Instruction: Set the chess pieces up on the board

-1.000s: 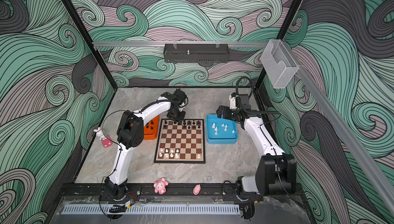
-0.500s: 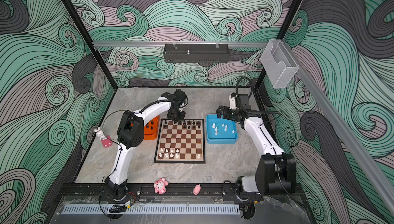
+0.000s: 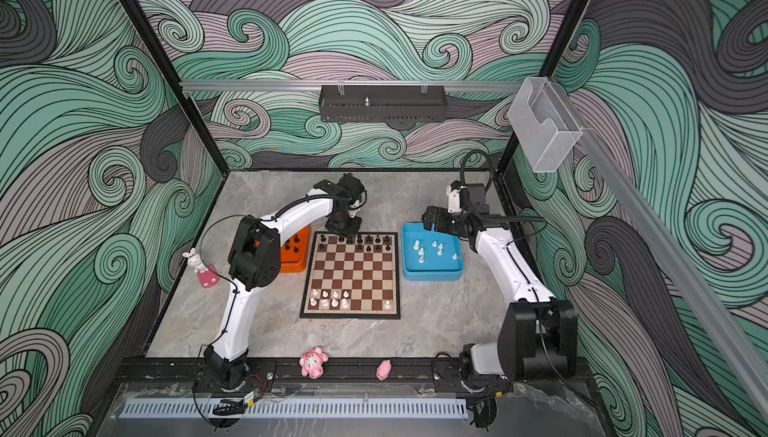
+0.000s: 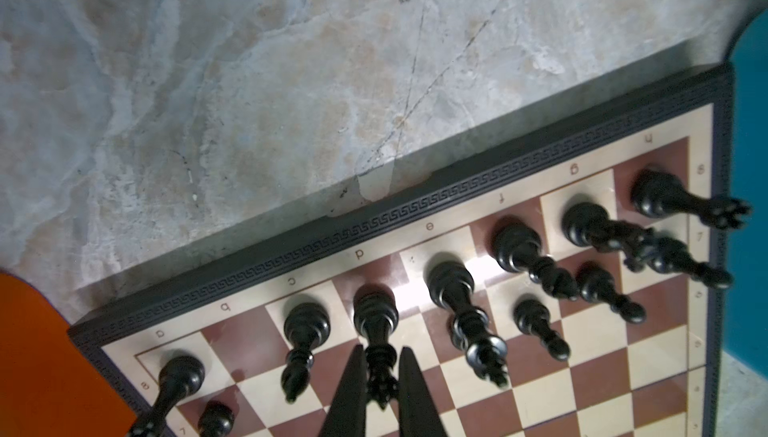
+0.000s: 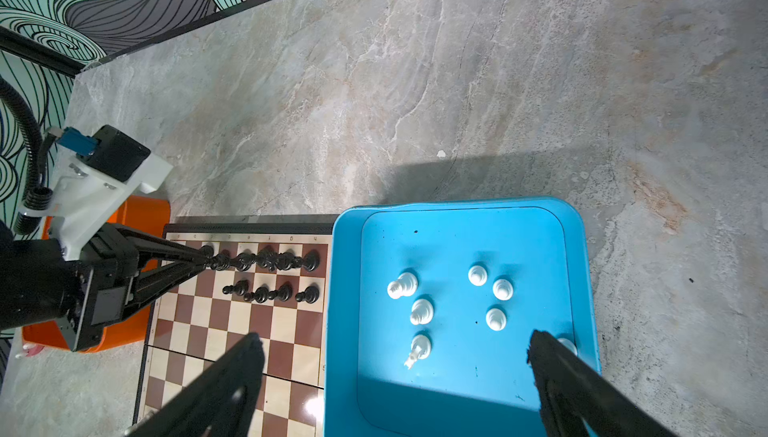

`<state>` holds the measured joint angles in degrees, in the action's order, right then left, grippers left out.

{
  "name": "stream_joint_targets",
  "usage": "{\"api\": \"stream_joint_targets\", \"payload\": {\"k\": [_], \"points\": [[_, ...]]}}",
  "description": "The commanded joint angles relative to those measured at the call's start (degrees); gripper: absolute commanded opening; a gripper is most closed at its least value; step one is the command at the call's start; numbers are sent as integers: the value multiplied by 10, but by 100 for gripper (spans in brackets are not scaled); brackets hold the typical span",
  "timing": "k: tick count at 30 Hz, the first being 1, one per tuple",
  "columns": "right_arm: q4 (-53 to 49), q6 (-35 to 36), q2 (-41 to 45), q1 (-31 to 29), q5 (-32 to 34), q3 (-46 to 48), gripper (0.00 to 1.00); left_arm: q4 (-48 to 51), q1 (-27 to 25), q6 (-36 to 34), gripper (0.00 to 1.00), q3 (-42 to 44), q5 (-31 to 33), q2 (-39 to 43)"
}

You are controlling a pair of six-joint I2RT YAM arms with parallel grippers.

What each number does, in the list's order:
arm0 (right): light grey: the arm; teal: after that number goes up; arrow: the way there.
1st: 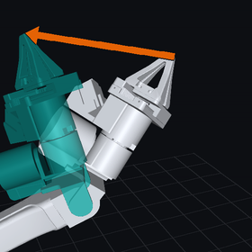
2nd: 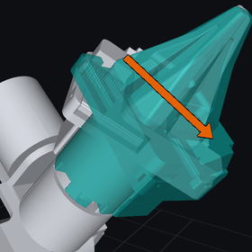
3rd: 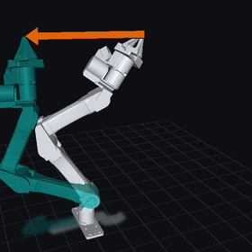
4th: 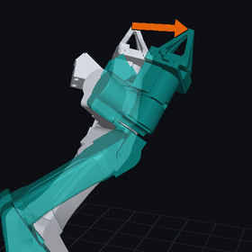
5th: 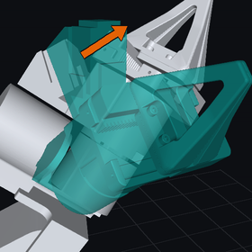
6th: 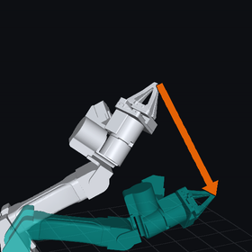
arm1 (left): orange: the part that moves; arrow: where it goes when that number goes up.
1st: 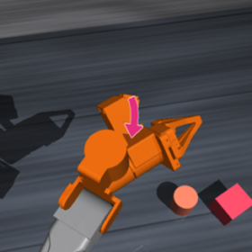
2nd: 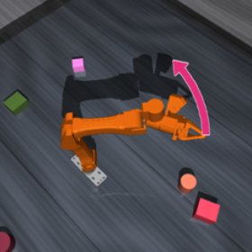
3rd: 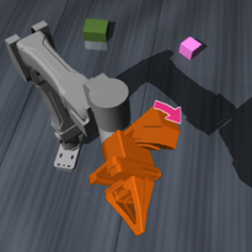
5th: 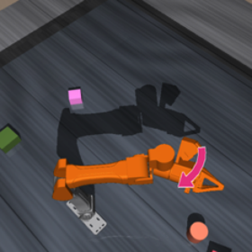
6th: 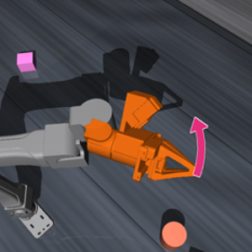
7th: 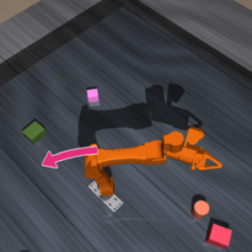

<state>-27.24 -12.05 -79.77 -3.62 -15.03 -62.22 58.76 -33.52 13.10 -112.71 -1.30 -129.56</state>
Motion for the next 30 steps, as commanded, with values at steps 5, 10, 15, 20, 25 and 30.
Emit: {"api": "stream_joint_targets", "payload": {"k": [5,10,15,20,25,30], "points": [[-2,0,-3,2,-2,2,99,-3,-4,0,13,-20,10,2],[-2,-1,-4,2,-3,2,99,-1,-4,0,12,-22,10,5],[-1,-1,-2,2,-3,3,99,4,-4,2,11,-24,13,8],[-1,-1,-1,2,-3,3,99,7,-4,4,11,-27,14,12],[0,-2,-1,2,-3,5,99,11,-4,4,11,-30,13,13],[2,-3,-1,2,-4,6,99,11,-4,6,12,-32,12,12]]}}
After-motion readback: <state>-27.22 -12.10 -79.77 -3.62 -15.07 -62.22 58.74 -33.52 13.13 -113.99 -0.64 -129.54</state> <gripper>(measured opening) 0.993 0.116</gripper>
